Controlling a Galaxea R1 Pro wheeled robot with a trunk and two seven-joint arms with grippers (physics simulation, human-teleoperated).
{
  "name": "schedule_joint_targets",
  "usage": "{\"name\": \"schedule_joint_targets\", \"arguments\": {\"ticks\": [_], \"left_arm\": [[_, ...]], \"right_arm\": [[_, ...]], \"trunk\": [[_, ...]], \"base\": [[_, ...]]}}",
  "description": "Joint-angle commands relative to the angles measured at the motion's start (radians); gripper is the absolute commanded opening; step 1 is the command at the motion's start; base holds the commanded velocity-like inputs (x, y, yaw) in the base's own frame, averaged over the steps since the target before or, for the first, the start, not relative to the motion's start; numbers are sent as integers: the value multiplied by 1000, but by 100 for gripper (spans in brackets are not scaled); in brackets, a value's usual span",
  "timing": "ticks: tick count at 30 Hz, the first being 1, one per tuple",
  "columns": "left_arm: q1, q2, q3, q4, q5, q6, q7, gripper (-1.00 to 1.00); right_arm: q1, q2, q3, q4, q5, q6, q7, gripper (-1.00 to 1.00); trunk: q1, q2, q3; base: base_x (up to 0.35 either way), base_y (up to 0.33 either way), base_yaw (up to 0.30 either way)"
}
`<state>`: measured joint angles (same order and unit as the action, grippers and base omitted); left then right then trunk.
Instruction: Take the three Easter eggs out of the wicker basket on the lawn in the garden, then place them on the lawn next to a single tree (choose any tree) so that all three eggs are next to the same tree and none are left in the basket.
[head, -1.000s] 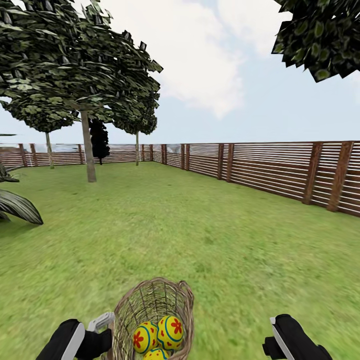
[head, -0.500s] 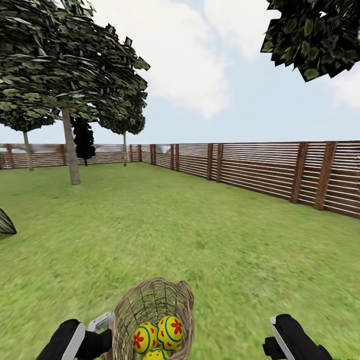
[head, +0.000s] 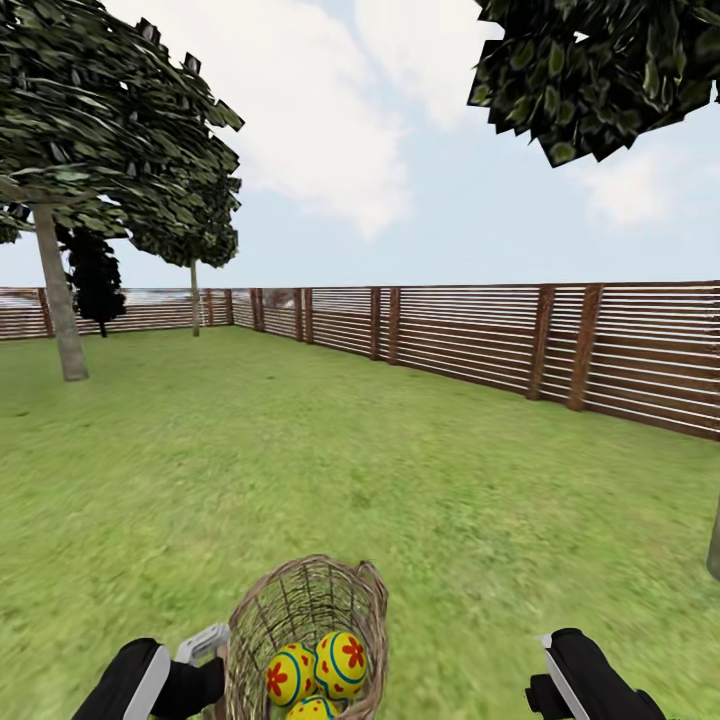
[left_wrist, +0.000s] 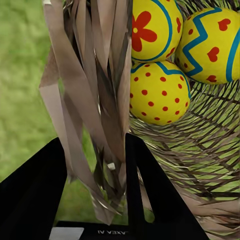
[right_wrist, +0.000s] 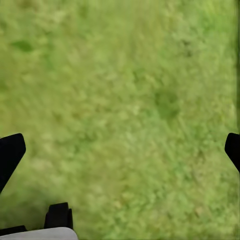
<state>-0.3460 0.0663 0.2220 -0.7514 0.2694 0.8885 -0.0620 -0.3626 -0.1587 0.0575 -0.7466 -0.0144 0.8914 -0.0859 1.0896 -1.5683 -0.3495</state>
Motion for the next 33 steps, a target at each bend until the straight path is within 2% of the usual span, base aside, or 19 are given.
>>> {"name": "schedule_joint_targets", "arguments": {"ticks": [1,13,22,23,24,26,33], "left_arm": [[-1,0,4,-2,13,6,-8,-100],[-1,0,4,-1,13,6,-8,-100],[0,-1,3,-1,13,5,-7,-100],[0,0,-11,-1,13,5,-7,-100],[-1,0,-50,-2,14,4,-7,-100],[-1,0,-75,-2,14,4,-6,-100],[-1,3,-79,-3,16,4,-10,-100]], "right_arm": [[-1,-1,5,0,-1,4,-5,100],[-1,-1,5,1,-1,4,-6,100],[-1,0,6,26,2,-3,-7,100],[-1,1,5,26,2,-3,-6,100],[-1,1,6,26,2,-3,-6,100],[-1,1,5,26,2,-3,-6,100],[-1,-2,5,26,2,-1,-6,100]], "trunk": [[1,-1,-1],[1,-1,-1],[1,-1,-1],[1,-1,-1],[1,-1,-1],[1,-1,-1],[1,-1,-1]], "base": [[334,0,-288],[334,0,-283],[334,0,-68],[334,0,-271],[334,0,-280],[334,0,-283],[334,0,-285]]}}
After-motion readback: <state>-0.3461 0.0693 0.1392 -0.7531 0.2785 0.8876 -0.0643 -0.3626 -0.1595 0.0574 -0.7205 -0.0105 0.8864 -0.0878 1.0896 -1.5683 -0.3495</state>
